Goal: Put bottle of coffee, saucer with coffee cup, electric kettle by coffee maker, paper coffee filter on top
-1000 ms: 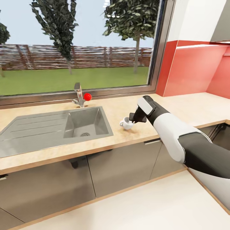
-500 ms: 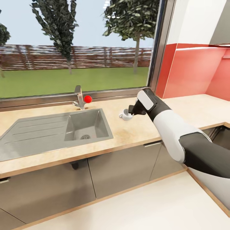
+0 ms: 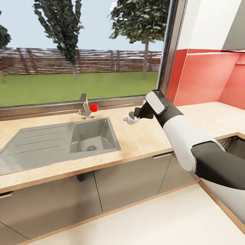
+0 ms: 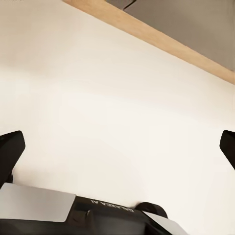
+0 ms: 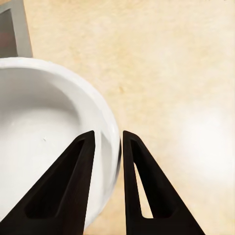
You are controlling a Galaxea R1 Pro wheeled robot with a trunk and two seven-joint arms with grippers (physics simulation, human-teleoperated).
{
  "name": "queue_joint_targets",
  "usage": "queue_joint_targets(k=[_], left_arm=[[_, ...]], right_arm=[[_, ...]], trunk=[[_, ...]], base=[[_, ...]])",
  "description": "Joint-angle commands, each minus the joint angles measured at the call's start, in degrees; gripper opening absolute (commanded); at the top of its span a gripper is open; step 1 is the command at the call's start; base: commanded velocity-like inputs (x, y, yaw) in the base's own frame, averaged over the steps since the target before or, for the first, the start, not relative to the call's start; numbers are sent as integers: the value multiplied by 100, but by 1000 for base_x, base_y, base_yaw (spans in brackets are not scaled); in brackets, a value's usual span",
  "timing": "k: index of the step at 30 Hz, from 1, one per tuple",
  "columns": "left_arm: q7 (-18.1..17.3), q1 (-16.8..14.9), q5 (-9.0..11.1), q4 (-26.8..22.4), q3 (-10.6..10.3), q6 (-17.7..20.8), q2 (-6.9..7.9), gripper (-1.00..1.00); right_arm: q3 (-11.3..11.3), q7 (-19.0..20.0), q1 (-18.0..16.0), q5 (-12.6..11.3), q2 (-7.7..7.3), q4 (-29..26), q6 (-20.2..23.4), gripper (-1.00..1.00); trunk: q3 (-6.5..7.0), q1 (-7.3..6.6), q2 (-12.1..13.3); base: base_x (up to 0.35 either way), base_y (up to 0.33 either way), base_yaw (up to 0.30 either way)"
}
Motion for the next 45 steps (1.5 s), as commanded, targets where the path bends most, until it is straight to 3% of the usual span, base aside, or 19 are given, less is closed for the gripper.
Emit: queue_joint_targets(k=[1,11,13,16,45], left_arm=[[-21,-4,-3,8,8,-23,1,100],[-21,-4,-3,8,18,-23,1,100],[-21,-4,-6,16,154,-30,7,100],[-21,-4,-7,17,177,-31,7,100],[-15,-4,-7,17,193,-31,9,100]], right_arm=[[30,-46,-5,-67,-4,-6,6,-100],[30,-37,-3,-76,-4,-4,6,-100],[30,-37,-1,-77,-4,-4,6,-100],[30,-37,-1,-78,-4,-4,6,-100],[30,-32,4,-84,5,3,6,-100]], trunk=[[-6,0,-3],[-11,0,-3],[-18,0,-3],[-29,0,-3],[-137,0,-3]], base=[[0,0,0],[0,0,35],[0,0,231],[0,0,250],[0,0,254]])
